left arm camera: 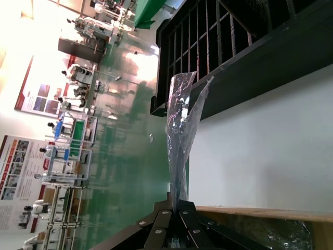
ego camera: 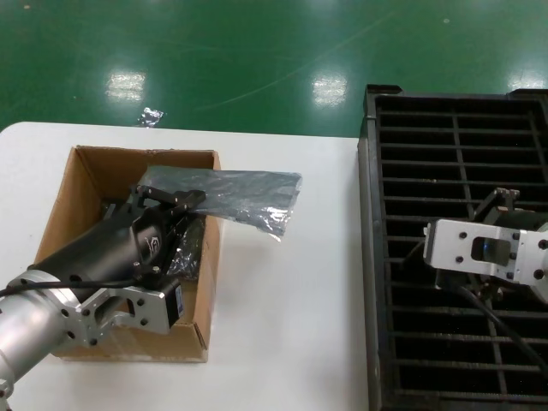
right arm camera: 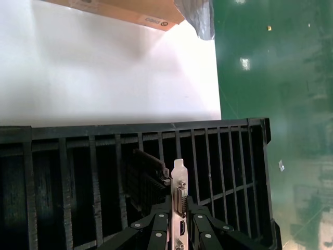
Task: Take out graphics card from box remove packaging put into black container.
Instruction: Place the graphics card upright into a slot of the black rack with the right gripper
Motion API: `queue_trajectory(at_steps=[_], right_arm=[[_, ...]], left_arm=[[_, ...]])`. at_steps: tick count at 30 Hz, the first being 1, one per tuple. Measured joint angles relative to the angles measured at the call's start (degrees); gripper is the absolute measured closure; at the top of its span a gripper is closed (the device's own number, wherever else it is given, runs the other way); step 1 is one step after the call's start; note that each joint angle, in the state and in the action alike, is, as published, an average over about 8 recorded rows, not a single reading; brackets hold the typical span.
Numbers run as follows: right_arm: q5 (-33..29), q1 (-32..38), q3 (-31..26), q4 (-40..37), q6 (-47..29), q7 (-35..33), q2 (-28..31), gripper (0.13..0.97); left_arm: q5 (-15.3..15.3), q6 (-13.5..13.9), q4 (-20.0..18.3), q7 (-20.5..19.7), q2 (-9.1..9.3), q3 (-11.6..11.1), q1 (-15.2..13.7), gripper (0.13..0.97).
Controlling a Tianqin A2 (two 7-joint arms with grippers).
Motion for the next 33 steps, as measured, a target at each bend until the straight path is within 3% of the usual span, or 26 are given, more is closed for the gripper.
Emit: queue_trajectory(at_steps=[13, 33], right_arm=[[-0.8, -2.5, 2.7, 0.0, 0.0, -3.6, -2.1, 0.917], [-2.9, -4.1, 3.4, 0.0, 0.0, -2.6, -1.8, 0.917]], left_arm=[[0.0, 0.0, 0.0, 0.0, 0.0, 0.0, 0.0, 0.958], [0.0, 0.0, 0.0, 0.0, 0.0, 0.0, 0.0, 0.958]])
